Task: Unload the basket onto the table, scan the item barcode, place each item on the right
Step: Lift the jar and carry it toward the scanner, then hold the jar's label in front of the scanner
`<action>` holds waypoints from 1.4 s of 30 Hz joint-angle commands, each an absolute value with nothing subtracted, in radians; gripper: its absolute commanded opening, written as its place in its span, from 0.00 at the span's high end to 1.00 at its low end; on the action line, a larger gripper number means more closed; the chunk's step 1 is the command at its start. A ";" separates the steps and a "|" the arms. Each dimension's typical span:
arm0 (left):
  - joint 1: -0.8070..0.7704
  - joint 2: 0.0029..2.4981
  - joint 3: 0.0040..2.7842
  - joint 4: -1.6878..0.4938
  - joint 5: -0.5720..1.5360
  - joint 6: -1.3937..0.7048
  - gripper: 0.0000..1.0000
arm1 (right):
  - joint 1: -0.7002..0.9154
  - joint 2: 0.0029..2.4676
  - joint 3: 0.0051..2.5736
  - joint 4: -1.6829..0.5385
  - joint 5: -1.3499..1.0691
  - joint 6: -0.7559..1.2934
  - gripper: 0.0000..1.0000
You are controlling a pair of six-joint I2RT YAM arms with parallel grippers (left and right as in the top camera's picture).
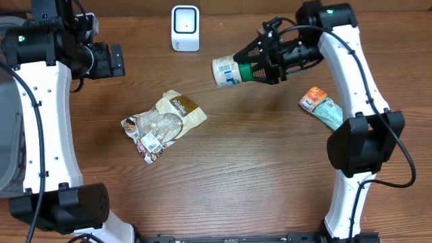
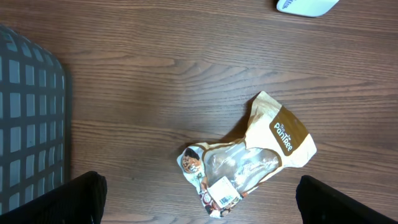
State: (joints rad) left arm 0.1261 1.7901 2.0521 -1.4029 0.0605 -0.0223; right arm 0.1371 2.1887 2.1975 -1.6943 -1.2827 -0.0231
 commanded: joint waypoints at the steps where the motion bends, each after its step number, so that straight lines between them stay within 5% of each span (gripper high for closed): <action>1: 0.124 1.798 2.050 -1.402 0.068 -0.006 0.00 | 0.133 2.096 2.233 -1.694 -1.313 -0.054 0.47; 19: 0.124 1.798 2.050 -1.402 0.068 -0.006 0.00 | 0.165 2.091 2.233 -1.574 -1.134 -0.041 0.48; 30: 0.124 1.798 2.050 -1.402 0.068 -0.006 0.00 | 0.345 2.091 2.251 -1.121 -0.304 0.339 0.44; 42: 0.124 1.798 2.050 -1.402 0.068 -0.006 0.00 | 0.505 2.126 2.305 -0.659 0.305 0.077 0.36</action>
State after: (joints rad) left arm 0.1261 1.7901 2.0521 -1.4025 0.0601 -0.0223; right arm 0.4568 2.1353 2.2635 -0.7483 0.0563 0.2035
